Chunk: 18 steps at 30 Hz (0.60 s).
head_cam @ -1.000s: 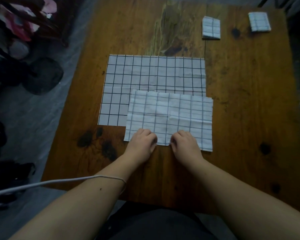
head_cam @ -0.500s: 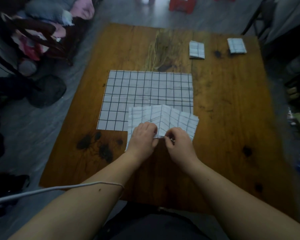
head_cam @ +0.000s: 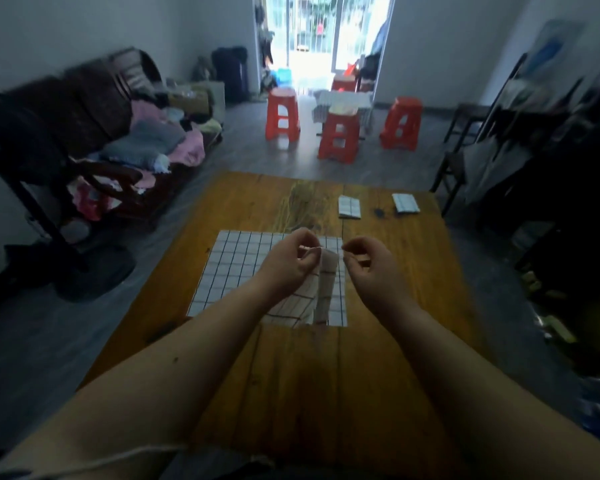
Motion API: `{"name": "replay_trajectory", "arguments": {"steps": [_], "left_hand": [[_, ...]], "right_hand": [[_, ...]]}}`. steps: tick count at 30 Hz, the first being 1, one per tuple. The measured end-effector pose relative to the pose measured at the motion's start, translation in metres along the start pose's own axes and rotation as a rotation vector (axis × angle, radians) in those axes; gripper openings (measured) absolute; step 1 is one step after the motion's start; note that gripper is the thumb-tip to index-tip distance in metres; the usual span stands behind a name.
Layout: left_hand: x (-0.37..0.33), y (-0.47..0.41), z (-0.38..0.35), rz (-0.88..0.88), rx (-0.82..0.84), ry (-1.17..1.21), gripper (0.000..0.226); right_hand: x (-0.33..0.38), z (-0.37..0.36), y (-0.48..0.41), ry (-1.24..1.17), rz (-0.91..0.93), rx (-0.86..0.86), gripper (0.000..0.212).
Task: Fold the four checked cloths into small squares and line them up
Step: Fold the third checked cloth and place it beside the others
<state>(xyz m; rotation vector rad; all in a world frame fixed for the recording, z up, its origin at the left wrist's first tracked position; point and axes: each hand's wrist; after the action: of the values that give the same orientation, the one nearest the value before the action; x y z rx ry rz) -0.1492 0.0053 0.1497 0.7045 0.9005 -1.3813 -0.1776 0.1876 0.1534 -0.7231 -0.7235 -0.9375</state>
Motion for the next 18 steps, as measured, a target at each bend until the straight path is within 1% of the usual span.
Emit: {"name": "replay_trajectory", "arguments": {"steps": [4,7,10,12,15,18], "left_hand": [[-0.054,-0.006,0.027,-0.173,0.045,0.017,0.006],[-0.085,-0.006,0.049,-0.239,0.072,0.048,0.004],[-0.106,-0.002,0.067,-0.240,0.083,0.092,0.006],[-0.114,0.003,0.075,-0.226,0.109,0.112,0.010],[-0.120,0.008,0.082,-0.214,0.151,0.119,0.017],[-0.124,0.007,0.087,-0.219,0.164,0.079,0.018]], "right_hand": [[0.043,0.034,-0.014,-0.078,0.082,0.016,0.023],[0.072,0.056,-0.021,-0.058,0.125,0.041,0.019],[0.091,0.069,-0.020,0.052,0.177,0.013,0.010],[0.101,0.073,-0.015,0.146,0.215,-0.019,0.007],[0.109,0.075,-0.012,0.162,0.235,-0.003,0.005],[0.110,0.075,-0.014,0.148,0.207,0.011,0.007]]}}
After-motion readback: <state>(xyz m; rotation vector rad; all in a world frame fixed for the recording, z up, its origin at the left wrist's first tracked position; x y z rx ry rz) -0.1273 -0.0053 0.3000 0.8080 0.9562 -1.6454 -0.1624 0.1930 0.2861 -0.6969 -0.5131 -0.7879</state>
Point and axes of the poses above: each hand's wrist, its own y-axis away from the middle knuckle, its own z-axis out of the back of the hand, x = y × z, and after that the axes turned 4 degrees about x, right-handed
